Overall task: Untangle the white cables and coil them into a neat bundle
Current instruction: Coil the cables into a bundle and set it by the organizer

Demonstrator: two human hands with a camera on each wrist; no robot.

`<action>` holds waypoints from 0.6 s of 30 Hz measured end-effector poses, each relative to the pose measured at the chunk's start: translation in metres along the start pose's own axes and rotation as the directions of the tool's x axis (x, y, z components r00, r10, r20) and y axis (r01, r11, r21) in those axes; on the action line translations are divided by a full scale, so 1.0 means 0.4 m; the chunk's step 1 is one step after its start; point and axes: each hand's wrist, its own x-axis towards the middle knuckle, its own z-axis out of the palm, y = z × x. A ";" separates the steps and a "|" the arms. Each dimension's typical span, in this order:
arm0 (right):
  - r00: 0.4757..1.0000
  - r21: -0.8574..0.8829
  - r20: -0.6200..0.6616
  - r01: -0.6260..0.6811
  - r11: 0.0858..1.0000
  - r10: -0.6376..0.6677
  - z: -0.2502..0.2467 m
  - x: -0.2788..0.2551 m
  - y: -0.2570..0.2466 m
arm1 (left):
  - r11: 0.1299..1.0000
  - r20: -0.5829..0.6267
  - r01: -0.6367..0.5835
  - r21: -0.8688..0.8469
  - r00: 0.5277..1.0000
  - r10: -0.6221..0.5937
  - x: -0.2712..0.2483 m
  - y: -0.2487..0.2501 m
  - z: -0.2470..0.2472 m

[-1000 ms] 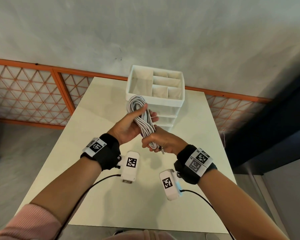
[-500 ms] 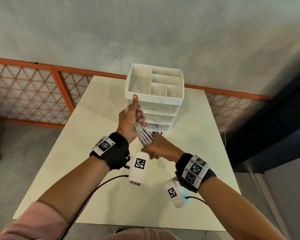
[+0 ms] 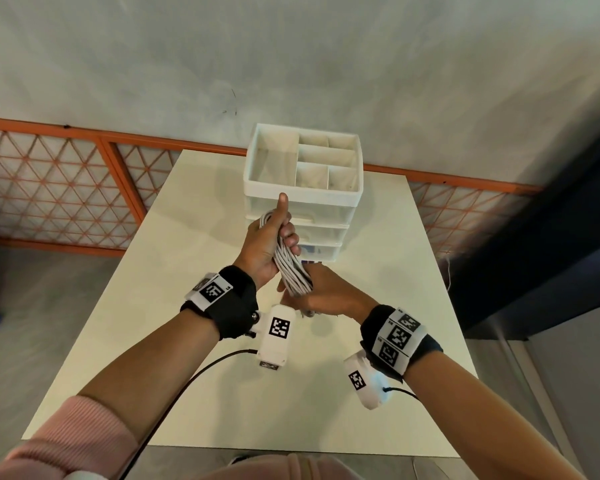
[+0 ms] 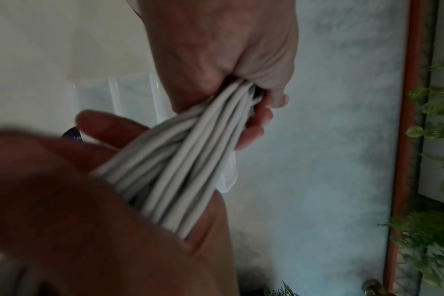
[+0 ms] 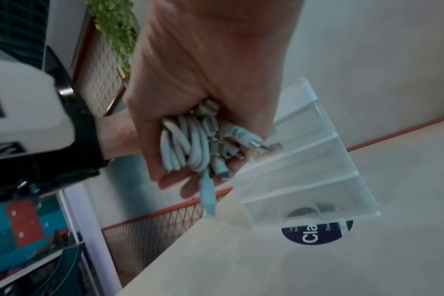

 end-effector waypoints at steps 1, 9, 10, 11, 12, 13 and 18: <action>1.000 -0.007 0.000 0.015 1.000 -0.015 0.006 -0.003 0.002 | 1.000 0.010 0.008 0.016 1.000 -0.009 0.002 -0.002 -0.001; 0.999 -0.150 -0.035 -0.003 0.989 -0.003 0.015 0.005 0.037 | 0.992 -0.048 0.117 -0.037 0.992 -0.119 0.027 -0.041 -0.018; 1.000 -0.149 -0.028 0.005 0.989 -0.009 0.011 0.005 0.040 | 0.991 -0.051 0.122 -0.060 0.991 -0.125 0.030 -0.047 -0.021; 0.999 -0.143 -0.029 0.016 0.990 -0.020 0.008 0.002 0.041 | 0.988 -0.045 0.127 -0.084 0.990 -0.131 0.033 -0.052 -0.025; 0.999 -0.128 -0.035 0.027 0.991 -0.032 0.005 0.000 0.041 | 0.984 -0.034 0.137 -0.112 0.989 -0.142 0.038 -0.058 -0.029; 0.998 -0.106 -0.041 0.036 0.994 -0.040 0.001 -0.001 0.042 | 0.978 -0.018 0.156 -0.139 0.987 -0.160 0.043 -0.061 -0.031; 0.999 -0.034 -0.014 -0.043 0.998 0.043 -0.018 0.007 0.071 | 0.974 0.001 0.216 -0.068 0.976 -0.217 0.081 -0.096 -0.065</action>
